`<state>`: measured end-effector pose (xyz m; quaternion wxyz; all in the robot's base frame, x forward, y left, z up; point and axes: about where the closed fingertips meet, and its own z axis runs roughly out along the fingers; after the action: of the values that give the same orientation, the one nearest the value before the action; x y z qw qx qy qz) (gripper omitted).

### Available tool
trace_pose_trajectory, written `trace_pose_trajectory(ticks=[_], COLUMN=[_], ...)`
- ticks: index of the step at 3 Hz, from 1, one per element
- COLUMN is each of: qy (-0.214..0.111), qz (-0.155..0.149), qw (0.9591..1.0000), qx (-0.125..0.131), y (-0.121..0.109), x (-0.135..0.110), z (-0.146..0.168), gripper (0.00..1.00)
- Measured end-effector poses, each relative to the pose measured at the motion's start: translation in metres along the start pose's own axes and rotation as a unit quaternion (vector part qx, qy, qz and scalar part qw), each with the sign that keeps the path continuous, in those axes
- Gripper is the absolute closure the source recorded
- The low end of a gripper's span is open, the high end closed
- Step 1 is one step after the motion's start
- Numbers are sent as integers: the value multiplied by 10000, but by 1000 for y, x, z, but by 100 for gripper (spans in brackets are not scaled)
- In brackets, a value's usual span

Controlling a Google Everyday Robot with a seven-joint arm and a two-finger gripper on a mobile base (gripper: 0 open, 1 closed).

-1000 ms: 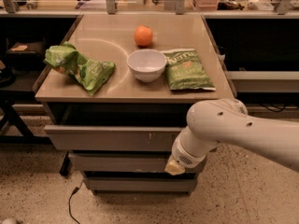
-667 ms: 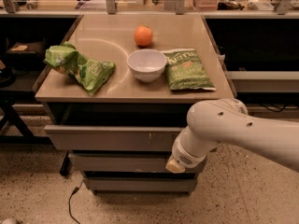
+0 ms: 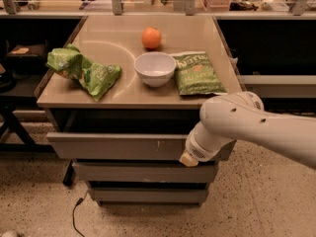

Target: Close top drawer

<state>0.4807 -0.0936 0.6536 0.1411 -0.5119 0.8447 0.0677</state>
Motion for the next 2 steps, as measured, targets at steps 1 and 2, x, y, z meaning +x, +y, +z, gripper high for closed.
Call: trace_pose_trajectory(ticks=[1, 2], qy=[89, 158], qz=[147, 195], qw=[9996, 9993], qx=[203, 285], y=[-30, -42], x=[-2, -2], z=[8, 14], gripper=[100, 100])
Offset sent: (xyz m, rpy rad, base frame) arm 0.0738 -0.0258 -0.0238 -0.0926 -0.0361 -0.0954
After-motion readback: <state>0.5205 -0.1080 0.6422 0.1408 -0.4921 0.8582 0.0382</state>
